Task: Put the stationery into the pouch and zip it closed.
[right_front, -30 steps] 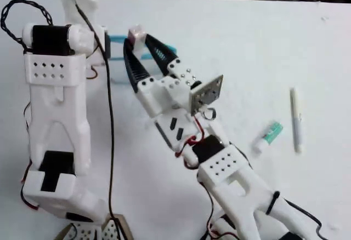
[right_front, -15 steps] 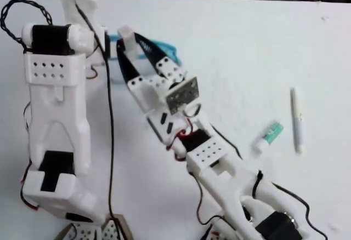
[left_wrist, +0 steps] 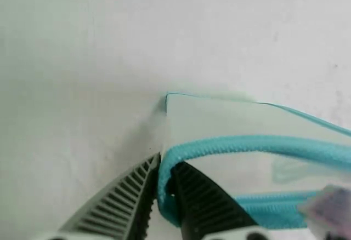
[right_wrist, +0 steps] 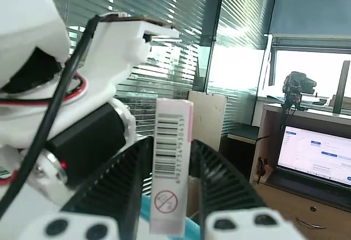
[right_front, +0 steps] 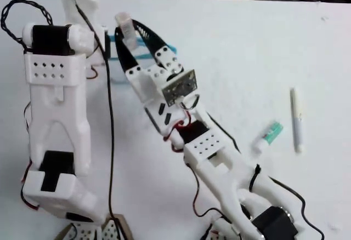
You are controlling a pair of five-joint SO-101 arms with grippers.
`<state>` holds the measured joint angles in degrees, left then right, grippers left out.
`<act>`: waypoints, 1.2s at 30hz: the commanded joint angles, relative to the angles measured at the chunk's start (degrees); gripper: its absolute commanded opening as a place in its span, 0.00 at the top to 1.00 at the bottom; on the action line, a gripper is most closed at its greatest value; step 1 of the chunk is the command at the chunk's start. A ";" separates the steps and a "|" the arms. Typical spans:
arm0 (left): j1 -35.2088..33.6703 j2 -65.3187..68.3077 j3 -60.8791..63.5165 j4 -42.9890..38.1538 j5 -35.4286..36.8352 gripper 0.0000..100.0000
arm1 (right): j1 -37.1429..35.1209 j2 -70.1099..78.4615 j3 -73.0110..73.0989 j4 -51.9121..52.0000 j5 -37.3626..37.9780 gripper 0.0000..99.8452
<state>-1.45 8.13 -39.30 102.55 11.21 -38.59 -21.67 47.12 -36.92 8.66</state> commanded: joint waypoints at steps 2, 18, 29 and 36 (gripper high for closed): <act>0.48 0.40 -0.62 -0.79 0.53 0.98 | 1.27 1.19 0.53 -0.57 0.44 0.98; 0.31 0.40 -0.62 -0.62 0.44 0.98 | 2.95 5.49 4.48 -2.68 0.70 0.88; 0.31 0.40 -0.62 -0.62 0.26 0.98 | 1.63 3.12 4.84 -2.77 0.62 0.77; 0.31 0.40 -0.62 -0.79 0.26 0.98 | 0.48 -0.66 4.66 4.70 0.62 0.96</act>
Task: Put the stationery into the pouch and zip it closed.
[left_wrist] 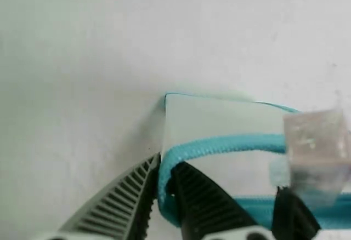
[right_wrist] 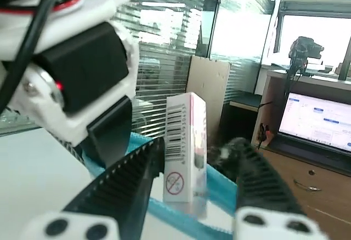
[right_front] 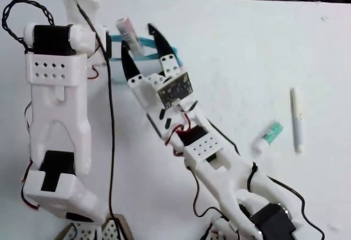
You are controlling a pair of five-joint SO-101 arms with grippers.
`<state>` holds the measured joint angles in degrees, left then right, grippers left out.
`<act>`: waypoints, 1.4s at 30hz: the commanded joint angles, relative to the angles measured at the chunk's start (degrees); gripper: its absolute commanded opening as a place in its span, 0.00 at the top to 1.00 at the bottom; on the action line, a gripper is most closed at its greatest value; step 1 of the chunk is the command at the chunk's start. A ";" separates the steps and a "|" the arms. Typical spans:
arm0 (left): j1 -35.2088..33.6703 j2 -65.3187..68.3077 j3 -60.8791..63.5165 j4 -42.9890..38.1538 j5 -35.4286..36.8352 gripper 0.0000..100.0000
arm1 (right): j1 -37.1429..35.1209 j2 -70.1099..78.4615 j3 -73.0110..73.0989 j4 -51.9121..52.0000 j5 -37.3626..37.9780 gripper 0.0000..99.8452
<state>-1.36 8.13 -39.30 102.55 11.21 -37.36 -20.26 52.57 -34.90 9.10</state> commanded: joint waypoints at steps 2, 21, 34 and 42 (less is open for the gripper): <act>0.22 0.40 -0.62 -0.79 0.26 0.98 | -0.75 -2.59 -0.70 2.59 0.18 0.98; 0.22 0.40 -0.62 -1.05 0.35 0.98 | 0.22 -14.46 -1.05 28.18 3.60 0.98; 0.22 0.40 -0.70 -0.88 0.44 0.98 | 3.56 -0.92 -42.02 80.40 -22.15 0.98; 0.40 0.40 -0.70 -1.05 0.53 0.98 | 3.21 16.22 -69.10 108.18 -22.15 0.98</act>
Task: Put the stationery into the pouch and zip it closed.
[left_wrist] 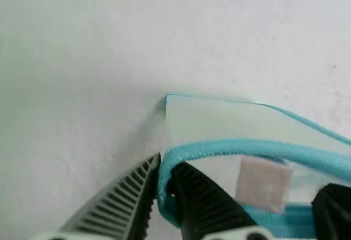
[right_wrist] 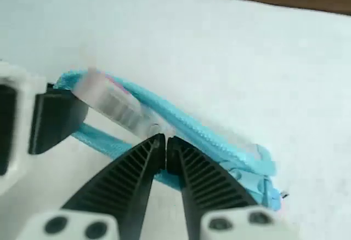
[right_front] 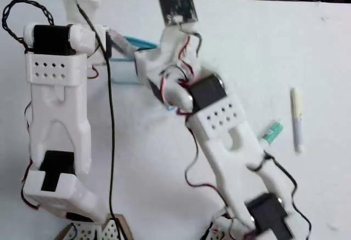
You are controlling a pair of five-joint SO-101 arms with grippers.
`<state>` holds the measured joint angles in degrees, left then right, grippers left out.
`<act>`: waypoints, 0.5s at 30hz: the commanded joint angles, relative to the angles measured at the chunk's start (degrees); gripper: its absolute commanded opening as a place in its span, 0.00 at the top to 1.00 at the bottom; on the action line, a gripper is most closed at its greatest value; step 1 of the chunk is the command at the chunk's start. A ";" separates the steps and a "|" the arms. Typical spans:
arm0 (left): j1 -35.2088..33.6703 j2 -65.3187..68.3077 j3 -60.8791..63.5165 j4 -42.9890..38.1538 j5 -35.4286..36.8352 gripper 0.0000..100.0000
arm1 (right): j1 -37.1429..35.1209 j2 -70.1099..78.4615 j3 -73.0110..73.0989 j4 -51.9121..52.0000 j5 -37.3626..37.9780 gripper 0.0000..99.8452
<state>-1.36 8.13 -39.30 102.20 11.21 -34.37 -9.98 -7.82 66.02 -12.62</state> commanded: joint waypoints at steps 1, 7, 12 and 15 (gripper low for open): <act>0.40 0.40 -0.70 -0.70 0.53 0.98 | 0.40 8.66 -11.43 9.54 -0.88 0.98; 0.22 0.40 -0.70 -0.70 0.53 0.98 | 2.77 13.14 -31.30 16.22 -4.66 0.98; 0.22 0.40 -0.70 -0.70 0.53 0.98 | 2.77 11.12 -42.37 21.32 -1.93 0.98; 0.22 0.40 -0.70 -0.70 0.53 0.98 | 2.68 9.10 -47.12 25.71 0.18 0.98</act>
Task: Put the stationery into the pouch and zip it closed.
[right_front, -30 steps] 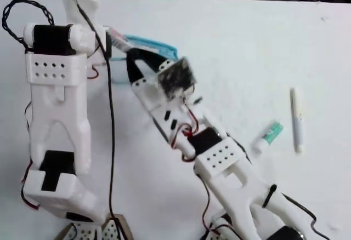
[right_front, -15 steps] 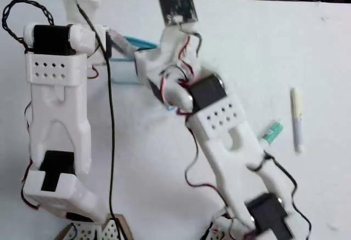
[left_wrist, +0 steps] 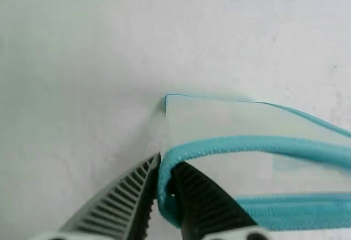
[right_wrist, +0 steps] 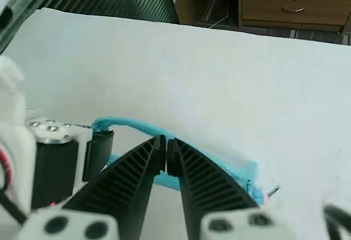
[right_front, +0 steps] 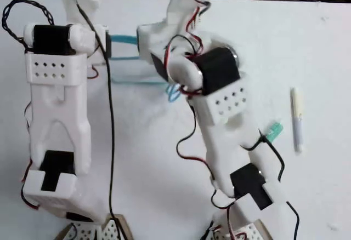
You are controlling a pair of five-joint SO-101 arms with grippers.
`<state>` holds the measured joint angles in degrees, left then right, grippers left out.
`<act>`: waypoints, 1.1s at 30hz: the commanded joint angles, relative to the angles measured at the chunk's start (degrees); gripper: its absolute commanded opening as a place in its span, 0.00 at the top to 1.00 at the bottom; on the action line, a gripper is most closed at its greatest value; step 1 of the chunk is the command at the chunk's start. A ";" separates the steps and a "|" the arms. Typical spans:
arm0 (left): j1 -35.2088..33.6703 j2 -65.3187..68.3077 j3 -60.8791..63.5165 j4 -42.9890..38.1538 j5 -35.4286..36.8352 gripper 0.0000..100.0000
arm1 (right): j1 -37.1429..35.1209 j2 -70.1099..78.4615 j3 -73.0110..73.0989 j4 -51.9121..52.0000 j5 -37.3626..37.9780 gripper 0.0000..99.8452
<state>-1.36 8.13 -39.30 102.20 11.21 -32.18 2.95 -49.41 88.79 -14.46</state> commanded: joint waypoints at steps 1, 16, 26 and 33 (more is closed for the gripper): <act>0.22 0.40 -0.70 -0.70 0.53 0.98 | 0.57 -4.53 -6.95 4.44 3.52 0.98; 0.22 0.40 -0.70 -0.70 0.44 0.98 | 40.48 -10.24 12.48 12.53 11.16 0.96; 0.31 0.75 -0.62 -0.70 0.18 0.98 | 53.23 -13.93 54.07 7.78 13.45 0.82; 0.66 0.75 -0.53 -0.70 0.18 0.98 | 52.88 -13.49 73.58 -13.23 9.93 0.78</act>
<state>-1.45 8.40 -39.30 102.20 11.21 20.66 -9.19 19.16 82.81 -3.38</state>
